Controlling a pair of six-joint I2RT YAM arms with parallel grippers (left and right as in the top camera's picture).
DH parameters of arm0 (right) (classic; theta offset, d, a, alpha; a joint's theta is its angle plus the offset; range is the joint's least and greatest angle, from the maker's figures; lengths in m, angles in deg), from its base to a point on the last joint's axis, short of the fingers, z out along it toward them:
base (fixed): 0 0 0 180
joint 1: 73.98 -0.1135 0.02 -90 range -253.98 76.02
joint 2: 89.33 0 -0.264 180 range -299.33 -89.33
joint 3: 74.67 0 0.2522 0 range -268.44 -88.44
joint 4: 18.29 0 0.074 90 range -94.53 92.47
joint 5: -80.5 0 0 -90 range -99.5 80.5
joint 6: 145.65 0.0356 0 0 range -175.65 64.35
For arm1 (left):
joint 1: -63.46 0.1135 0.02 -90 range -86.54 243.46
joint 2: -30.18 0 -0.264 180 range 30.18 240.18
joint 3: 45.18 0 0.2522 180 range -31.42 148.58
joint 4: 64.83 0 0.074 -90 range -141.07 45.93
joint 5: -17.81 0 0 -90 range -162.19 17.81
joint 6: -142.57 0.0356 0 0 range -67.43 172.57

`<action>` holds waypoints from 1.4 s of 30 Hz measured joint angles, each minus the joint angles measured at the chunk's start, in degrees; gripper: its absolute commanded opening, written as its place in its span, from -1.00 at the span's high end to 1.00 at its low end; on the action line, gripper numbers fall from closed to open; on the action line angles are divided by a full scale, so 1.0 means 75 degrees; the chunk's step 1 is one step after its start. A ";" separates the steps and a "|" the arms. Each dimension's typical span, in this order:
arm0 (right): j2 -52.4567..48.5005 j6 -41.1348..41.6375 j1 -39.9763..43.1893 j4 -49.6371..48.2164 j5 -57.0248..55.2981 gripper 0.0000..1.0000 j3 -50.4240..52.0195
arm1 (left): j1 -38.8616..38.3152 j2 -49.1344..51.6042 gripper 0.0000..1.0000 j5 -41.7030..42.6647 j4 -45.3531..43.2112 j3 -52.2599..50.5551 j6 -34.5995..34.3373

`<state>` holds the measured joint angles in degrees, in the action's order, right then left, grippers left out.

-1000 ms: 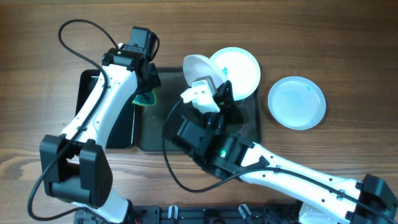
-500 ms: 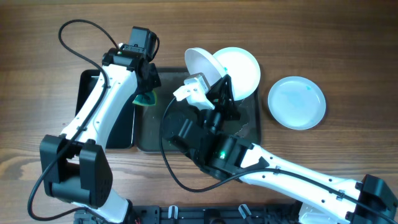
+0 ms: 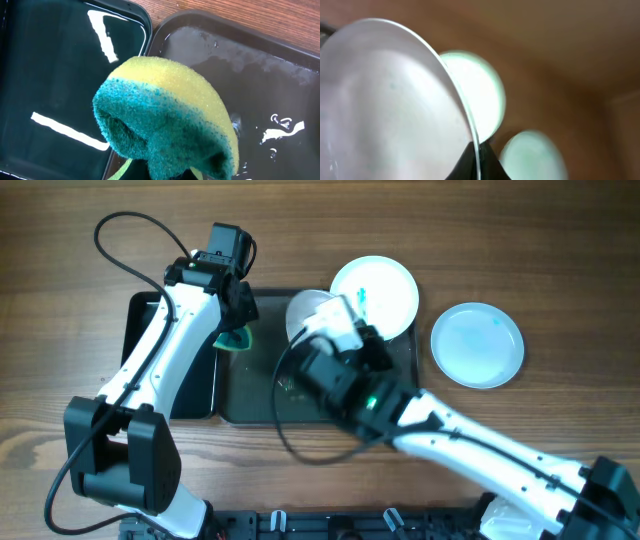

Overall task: Clean dirty plates on tray and stack at the side
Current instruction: 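Lift the cleaned plate and carry it right with the right gripper, then set the plate onto the plate right of the tray and release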

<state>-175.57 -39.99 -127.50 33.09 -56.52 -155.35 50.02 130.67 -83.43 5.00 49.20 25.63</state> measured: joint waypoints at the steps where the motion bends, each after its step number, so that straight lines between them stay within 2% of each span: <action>1: 0.0000 0.0329 0.0431 0.0090 0.0918 0.92 0.0000 | 0.0000 0.0000 0.92 0.0000 0.0009 0.0000 -0.0003; 9: 0.0000 0.0944 0.3637 0.0125 0.6298 0.92 0.0000 | 0.0000 0.0000 0.92 0.0003 0.0012 0.0000 0.0000; 14: 0.0093 0.0953 0.5686 0.0659 0.7970 0.92 0.0000 | 0.0000 0.0000 0.92 0.0000 0.0012 0.0000 0.0000; 20: 0.0216 0.0970 0.8314 0.1737 0.8262 0.92 0.0000 | 0.0000 0.0000 0.92 0.0003 0.0012 0.0000 0.0000; 25: 0.0227 0.1000 0.9713 0.2113 0.6939 0.91 0.0102 | 0.0000 0.0000 0.92 0.0003 0.0012 0.0000 -0.0003; 28: 0.0239 0.1055 0.9923 0.1821 0.6260 0.91 0.0548 | 0.0000 0.0000 0.92 0.0003 0.0012 0.0000 -0.0003; 33: 0.0227 0.1113 0.9920 0.0877 0.5971 0.88 0.1279 | 0.0000 0.0000 0.92 0.0003 0.0015 0.0000 -0.0003; 35: 0.0172 0.1116 0.9920 0.0472 0.5989 0.73 0.1571 | 0.0000 0.0000 0.92 0.0003 0.0012 0.0000 -0.0003; 42: -0.0017 0.0816 0.9920 0.0157 0.6991 0.48 0.1827 | 0.0000 0.0000 0.92 0.0003 0.0009 0.0000 -0.0003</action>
<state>-175.70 -33.87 -53.10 34.27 -4.09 -141.65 50.02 130.67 -83.41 5.07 49.20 25.61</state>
